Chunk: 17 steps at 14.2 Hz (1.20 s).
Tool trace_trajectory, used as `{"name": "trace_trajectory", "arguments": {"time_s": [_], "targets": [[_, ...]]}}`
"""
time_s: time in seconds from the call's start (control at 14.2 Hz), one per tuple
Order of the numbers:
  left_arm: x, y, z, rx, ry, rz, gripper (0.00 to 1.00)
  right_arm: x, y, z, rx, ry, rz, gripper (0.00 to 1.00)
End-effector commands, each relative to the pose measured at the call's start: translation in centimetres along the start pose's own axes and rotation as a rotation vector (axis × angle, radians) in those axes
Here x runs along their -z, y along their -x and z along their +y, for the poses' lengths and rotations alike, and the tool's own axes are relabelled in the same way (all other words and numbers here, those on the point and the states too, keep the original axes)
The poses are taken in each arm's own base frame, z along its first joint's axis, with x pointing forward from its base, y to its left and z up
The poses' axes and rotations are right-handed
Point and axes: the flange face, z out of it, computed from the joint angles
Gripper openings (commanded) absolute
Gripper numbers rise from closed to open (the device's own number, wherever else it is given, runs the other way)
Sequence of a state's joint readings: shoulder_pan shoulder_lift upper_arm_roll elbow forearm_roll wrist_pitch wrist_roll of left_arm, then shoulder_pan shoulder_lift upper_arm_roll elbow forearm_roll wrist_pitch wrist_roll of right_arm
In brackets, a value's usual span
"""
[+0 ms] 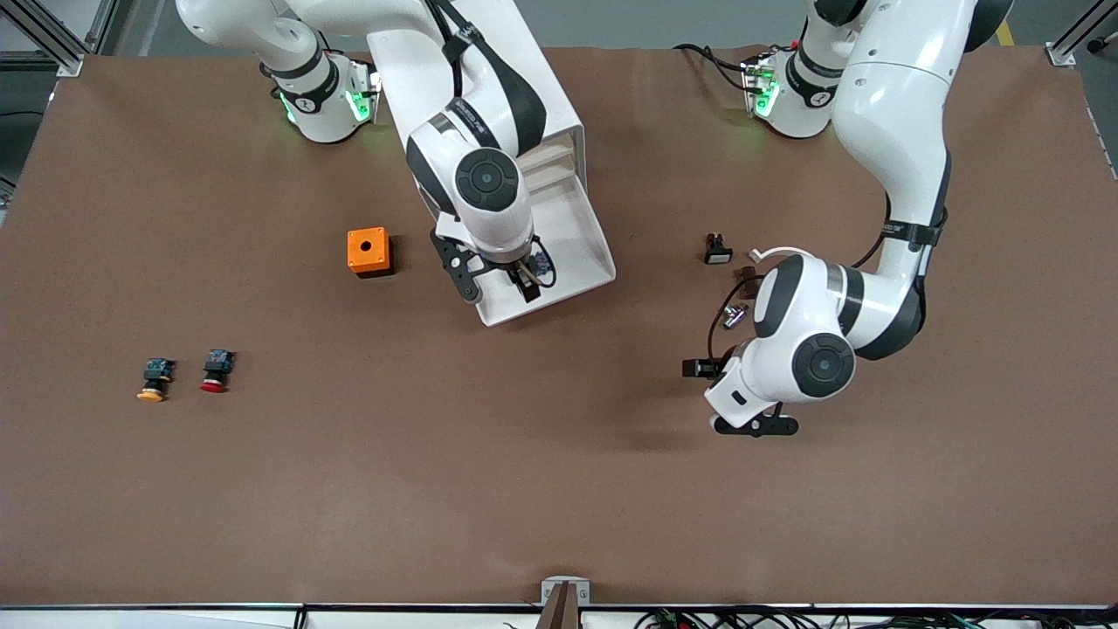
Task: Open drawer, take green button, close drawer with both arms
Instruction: 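Release the drawer with the left gripper while the right gripper reaches in, then grasp the green button with the right gripper while the left gripper nears drawer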
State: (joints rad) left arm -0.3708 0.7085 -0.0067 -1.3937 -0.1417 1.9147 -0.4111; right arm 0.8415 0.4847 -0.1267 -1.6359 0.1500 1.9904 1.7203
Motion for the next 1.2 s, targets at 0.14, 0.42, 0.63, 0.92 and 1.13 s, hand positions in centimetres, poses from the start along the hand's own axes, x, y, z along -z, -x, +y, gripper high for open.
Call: {"name": "trace_trajectory", "arguments": {"time_s": [0.14, 0.42, 0.63, 0.92, 1.13], "targets": [[-1.7, 0.3, 1.0, 0.185, -0.021, 0.014, 1.0, -3.2, 1.0, -0.5, -0.007, 0.023, 0.009, 1.0], [-3.8, 1.3, 2.5, 0.243, -0.027, 0.009, 1.0, -4.5, 2.7, -0.2, 0.009, 0.039, 0.002, 1.0], [-4.7, 2.3, 4.3, 0.272, -0.034, 0.001, 1.0, -5.4, 3.6, -0.1, 0.021, 0.047, 0.006, 1.0], [-5.3, 4.3, 7.7, 0.337, -0.035, 0.019, 1.0, -6.3, 4.3, 0.0, 0.028, 0.049, 0.009, 1.0], [-6.7, 5.6, 9.3, 0.32, -0.021, 0.042, 1.0, -6.4, 4.6, 0.0, 0.033, 0.049, 0.01, 0.73]]}}
